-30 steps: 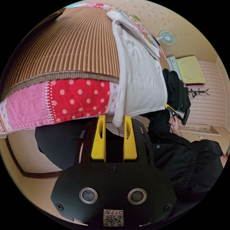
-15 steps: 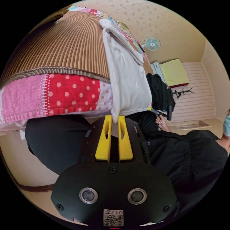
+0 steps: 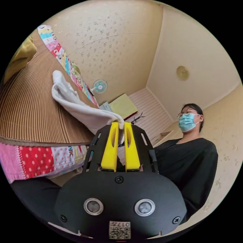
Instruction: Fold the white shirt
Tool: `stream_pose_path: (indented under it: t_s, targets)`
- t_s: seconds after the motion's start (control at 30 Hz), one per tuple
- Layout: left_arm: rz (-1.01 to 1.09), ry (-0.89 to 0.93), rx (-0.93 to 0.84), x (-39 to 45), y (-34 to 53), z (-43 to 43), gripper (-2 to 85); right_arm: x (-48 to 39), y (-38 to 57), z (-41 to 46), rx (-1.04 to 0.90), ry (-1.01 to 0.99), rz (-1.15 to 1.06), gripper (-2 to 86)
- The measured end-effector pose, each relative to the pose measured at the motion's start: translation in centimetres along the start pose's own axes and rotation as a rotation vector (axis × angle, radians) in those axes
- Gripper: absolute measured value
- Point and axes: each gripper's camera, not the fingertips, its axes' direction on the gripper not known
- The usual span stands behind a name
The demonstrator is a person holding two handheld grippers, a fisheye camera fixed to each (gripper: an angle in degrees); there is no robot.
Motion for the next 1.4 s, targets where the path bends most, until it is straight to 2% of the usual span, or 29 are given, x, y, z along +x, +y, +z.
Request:
stream_pose_path:
  t_s: [0.1,0.3,0.37,0.47,0.53,0.6,0.73,0.83,0.97,1.07,1.13,1.2,1.27,1.3,1.33,1.4]
  targets:
    - [0.089,0.106,0.086,3.1,-0.5,-2.1,4.2,-2.2,-1.1,-3.5,0.057,-0.093,-0.070,3.2]
    - [0.246,0.336,0.087,9.6,0.6,-2.7,4.3,-3.8,-0.4,-7.8,0.179,-0.429,-0.167,3.1]
    - [0.245,0.378,0.090,10.3,1.0,-2.4,4.3,-3.6,0.1,-8.3,0.216,-0.484,-0.177,3.1]
    - [0.126,0.305,0.088,8.9,1.2,-1.7,4.3,-1.9,0.3,-8.5,0.254,-0.350,-0.079,3.0]
    - [-0.064,0.121,0.107,5.3,1.5,-1.5,4.3,1.2,0.2,-7.8,0.253,-0.109,0.124,2.9]
    - [-0.169,0.043,0.142,2.3,1.8,-1.2,4.3,3.1,0.0,-6.5,0.237,0.067,0.224,2.9]
    - [-0.153,0.045,0.177,-1.9,-0.2,2.0,4.3,5.5,-2.3,-2.1,0.234,0.270,0.341,3.0]
    - [-0.203,0.002,0.244,-5.3,-3.0,3.9,4.3,5.8,-5.8,1.7,0.210,0.468,0.309,3.1]
    - [-0.271,-0.112,0.308,-9.2,-6.7,5.8,4.3,7.6,-9.8,6.5,0.216,0.522,0.314,3.2]
    - [-0.293,-0.169,0.259,-13.5,-10.1,8.7,4.7,9.8,-11.5,10.3,0.280,0.653,0.359,3.4]
    - [-0.374,-0.227,0.281,-17.7,-11.0,10.1,6.7,12.0,-12.9,14.9,0.247,0.755,0.293,3.9]
    - [-0.383,-0.176,0.315,-20.7,-11.2,10.8,10.4,13.7,-13.3,18.5,0.211,0.861,0.230,4.6]
    - [-0.389,-0.168,0.324,-22.3,-11.2,11.4,13.2,15.6,-13.0,20.6,0.193,0.854,0.272,6.0]
    - [-0.388,-0.210,0.312,-22.3,-11.0,11.8,14.0,16.2,-12.5,20.9,0.213,0.771,0.297,7.0]
    - [-0.357,-0.257,0.290,-21.7,-11.0,12.2,14.3,15.7,-11.9,20.8,0.263,0.722,0.265,7.7]
    - [-0.310,-0.342,0.227,-20.7,-10.9,13.2,14.4,14.0,-11.2,21.0,0.323,0.763,0.156,8.1]
